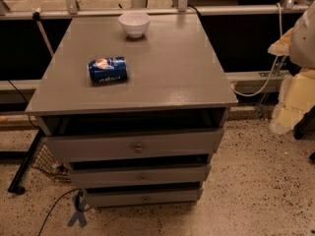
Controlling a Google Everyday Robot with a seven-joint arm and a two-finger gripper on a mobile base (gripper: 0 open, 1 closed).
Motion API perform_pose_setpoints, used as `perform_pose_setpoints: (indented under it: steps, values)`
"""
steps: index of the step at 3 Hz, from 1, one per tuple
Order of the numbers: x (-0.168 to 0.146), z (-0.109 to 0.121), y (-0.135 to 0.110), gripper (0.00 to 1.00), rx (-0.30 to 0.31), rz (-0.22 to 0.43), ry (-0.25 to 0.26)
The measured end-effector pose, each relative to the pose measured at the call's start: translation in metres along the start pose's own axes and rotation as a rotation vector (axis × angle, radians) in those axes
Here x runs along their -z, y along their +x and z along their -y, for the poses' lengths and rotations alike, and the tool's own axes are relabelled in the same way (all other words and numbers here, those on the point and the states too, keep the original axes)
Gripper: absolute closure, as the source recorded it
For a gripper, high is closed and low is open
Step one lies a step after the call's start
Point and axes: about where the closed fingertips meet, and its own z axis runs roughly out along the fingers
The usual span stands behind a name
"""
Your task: Open bottom drawer
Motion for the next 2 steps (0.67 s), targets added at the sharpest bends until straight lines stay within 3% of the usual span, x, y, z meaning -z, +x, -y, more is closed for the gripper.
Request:
perform_pose_setpoints:
  steps: [1, 2]
  values:
    - [-0.003, -0.001, 0.002, 0.0, -0.001, 0.0, -0.003]
    - [-0.025, -0.013, 0.015, 0.0, -0.008, 0.001, -0.029]
